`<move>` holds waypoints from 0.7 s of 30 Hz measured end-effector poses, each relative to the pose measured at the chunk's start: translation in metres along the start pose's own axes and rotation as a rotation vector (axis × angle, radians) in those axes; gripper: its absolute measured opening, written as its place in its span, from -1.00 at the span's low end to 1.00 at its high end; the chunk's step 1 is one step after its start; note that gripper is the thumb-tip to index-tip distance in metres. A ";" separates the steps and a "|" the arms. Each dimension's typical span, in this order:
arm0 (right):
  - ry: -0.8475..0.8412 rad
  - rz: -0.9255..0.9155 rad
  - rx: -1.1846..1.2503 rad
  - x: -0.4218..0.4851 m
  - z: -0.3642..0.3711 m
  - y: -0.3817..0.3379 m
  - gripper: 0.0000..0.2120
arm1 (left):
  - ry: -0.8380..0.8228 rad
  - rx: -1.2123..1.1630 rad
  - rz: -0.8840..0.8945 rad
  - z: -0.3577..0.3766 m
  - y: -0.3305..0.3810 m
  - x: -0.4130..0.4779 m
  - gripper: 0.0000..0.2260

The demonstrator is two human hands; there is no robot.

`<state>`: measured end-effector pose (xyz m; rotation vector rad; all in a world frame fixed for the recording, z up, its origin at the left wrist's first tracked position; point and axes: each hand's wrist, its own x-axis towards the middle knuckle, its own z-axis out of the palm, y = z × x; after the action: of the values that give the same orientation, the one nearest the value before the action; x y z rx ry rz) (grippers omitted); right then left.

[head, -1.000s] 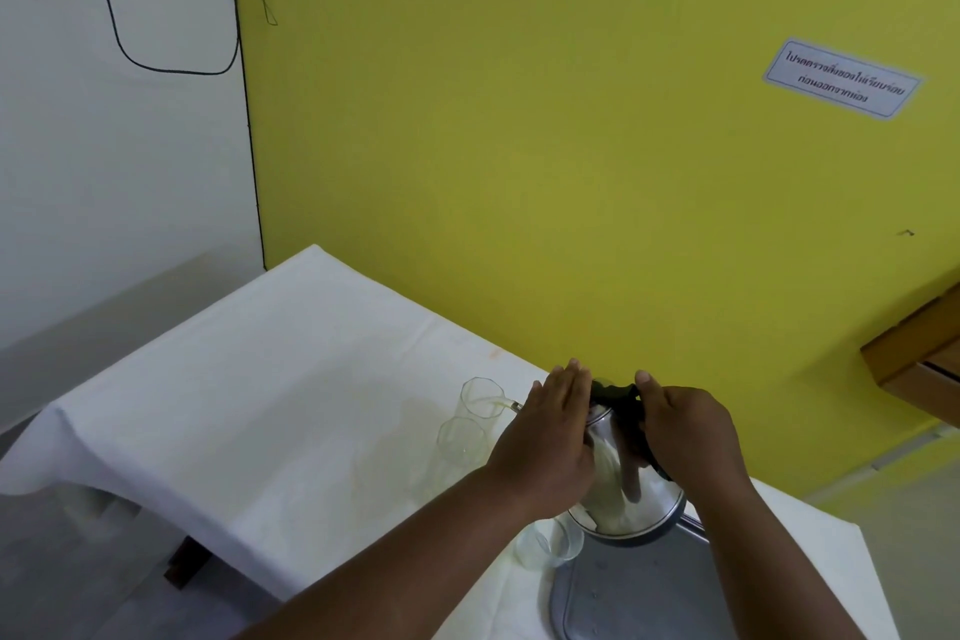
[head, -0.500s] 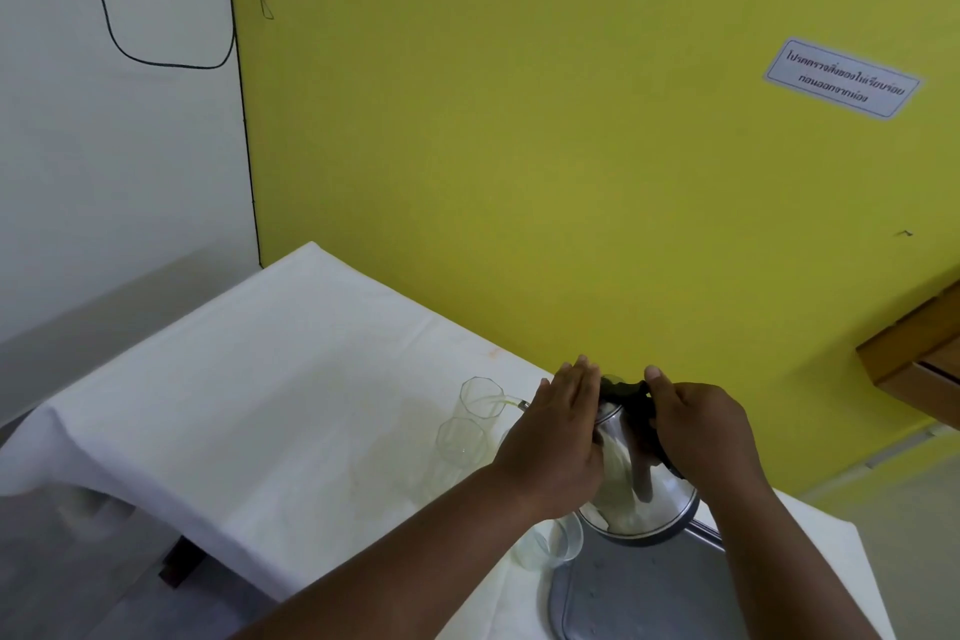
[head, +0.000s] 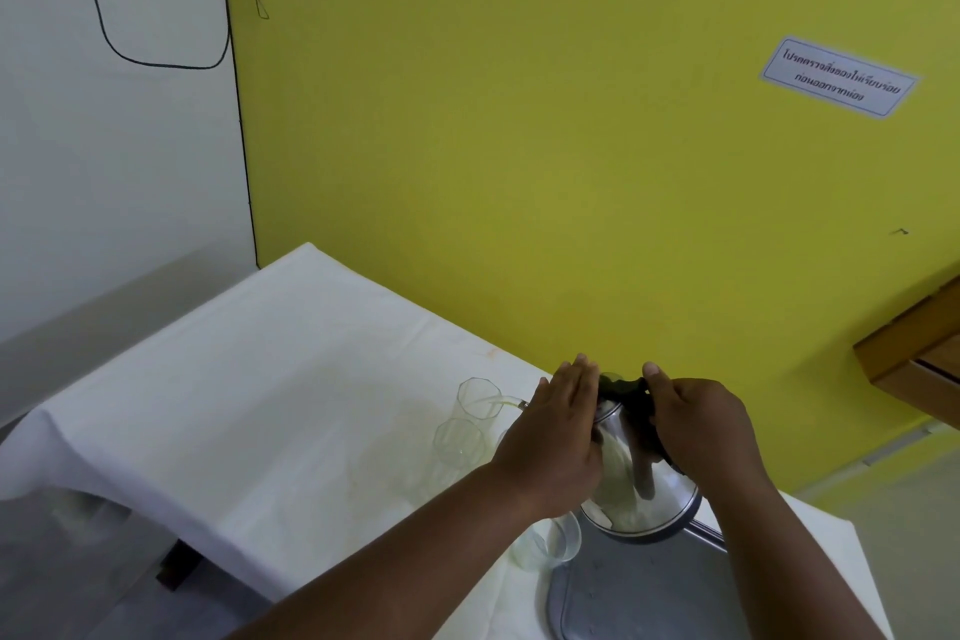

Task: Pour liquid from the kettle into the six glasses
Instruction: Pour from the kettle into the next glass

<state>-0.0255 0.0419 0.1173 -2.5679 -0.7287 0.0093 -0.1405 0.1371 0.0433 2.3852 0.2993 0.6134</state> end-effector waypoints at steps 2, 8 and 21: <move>0.004 -0.004 -0.013 0.000 0.000 0.000 -0.43 | -0.002 0.002 0.001 0.001 0.000 0.000 -0.39; 0.012 -0.016 -0.036 0.002 -0.001 0.000 -0.43 | 0.008 -0.012 -0.002 0.001 0.000 0.001 -0.40; 0.026 -0.021 -0.061 0.001 -0.003 0.000 -0.41 | 0.027 -0.025 0.009 0.001 0.001 0.001 -0.42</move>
<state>-0.0237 0.0408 0.1204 -2.6133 -0.7569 -0.0543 -0.1392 0.1360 0.0440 2.3570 0.2905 0.6508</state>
